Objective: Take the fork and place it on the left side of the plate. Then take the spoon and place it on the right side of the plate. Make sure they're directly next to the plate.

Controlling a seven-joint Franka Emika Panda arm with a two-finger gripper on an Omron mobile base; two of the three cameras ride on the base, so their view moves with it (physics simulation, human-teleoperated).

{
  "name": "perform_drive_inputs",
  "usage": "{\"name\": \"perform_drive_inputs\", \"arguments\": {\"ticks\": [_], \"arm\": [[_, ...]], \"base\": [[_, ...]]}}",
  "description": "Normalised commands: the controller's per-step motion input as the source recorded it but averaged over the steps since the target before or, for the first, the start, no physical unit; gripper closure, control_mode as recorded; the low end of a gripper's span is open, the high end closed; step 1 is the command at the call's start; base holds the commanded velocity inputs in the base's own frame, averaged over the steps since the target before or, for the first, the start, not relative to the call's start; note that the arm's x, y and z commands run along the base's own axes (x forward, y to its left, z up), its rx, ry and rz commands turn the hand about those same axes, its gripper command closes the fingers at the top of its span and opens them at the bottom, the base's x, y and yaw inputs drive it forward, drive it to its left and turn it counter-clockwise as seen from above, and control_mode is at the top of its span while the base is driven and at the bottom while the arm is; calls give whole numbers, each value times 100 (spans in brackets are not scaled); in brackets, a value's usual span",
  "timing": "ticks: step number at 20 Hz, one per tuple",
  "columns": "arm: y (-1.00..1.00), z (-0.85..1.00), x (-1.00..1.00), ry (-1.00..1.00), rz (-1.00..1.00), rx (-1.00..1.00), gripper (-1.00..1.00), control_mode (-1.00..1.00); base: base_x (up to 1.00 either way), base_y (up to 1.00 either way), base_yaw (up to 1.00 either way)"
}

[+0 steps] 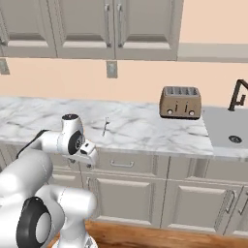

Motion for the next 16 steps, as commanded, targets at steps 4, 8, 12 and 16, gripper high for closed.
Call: {"name": "perform_drive_inputs", "arguments": {"ticks": [4,8,12,16], "arm": [[0,0,0,0,0,0,-100,100],[0,0,0,0,0,0,-100,100],[0,0,0,0,0,0,-100,100],[0,0,0,0,0,0,-100,100]], "base": [[82,0,0],[72,0,5],[67,0,5],[59,0,5]]}}
